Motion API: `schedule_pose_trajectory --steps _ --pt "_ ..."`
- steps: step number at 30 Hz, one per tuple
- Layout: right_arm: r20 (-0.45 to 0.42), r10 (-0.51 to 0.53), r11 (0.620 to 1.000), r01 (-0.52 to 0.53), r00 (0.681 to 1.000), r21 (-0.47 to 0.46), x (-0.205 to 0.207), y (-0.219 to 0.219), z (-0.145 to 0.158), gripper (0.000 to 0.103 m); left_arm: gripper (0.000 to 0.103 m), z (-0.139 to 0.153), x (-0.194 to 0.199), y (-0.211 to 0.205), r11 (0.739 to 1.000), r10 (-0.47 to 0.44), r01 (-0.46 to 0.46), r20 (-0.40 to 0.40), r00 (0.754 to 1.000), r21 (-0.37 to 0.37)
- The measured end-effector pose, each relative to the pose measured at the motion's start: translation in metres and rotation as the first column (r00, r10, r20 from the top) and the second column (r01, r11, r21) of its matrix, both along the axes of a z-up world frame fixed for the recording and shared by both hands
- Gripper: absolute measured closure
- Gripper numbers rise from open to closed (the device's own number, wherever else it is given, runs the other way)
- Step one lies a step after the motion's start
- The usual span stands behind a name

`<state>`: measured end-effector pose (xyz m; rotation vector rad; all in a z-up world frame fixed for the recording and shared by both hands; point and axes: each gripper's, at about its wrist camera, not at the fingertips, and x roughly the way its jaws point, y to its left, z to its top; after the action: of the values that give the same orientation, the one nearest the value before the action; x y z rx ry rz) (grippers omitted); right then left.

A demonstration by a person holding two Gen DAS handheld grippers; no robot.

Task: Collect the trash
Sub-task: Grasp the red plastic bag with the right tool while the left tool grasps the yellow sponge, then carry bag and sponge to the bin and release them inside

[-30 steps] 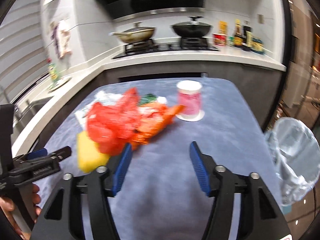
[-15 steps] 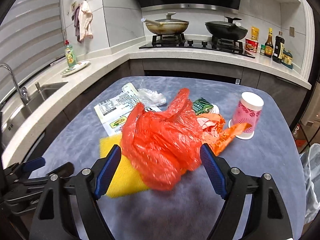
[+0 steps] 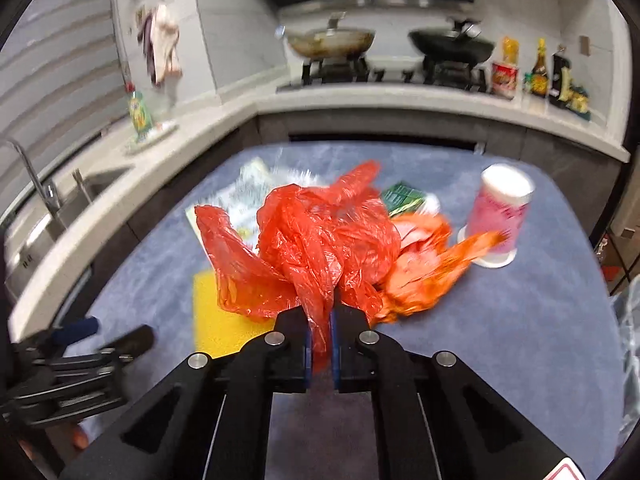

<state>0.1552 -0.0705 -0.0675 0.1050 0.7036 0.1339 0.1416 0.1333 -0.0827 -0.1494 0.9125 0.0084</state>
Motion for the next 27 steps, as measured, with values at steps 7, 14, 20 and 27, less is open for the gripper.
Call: schedule_pose_trajectory --steps 7,14,20,27 --pt "0.067 -0.105 0.994 0.105 0.992 -0.009 -0.038 -0.049 0.032 0.097 0.007 -0.009 0.017 -0.042 0.998 -0.060 0.059 -0.037 0.998 -0.021" --pt "0.058 -0.194 0.981 0.195 0.979 0.000 -0.061 -0.093 0.033 0.097 0.007 -0.028 0.043 -0.086 0.996 -0.070 0.075 -0.104 0.992 0.046" --pt "0.034 -0.219 0.976 0.218 0.975 0.016 -0.067 -0.106 0.023 0.096 0.007 -0.047 0.052 -0.092 0.998 -0.049 0.055 -0.160 0.986 0.036" --pt "0.009 -0.233 0.972 0.232 0.973 0.036 -0.071 -0.110 0.012 0.096 0.021 -0.051 0.045 -0.089 0.999 -0.054 0.053 -0.146 0.988 -0.007"
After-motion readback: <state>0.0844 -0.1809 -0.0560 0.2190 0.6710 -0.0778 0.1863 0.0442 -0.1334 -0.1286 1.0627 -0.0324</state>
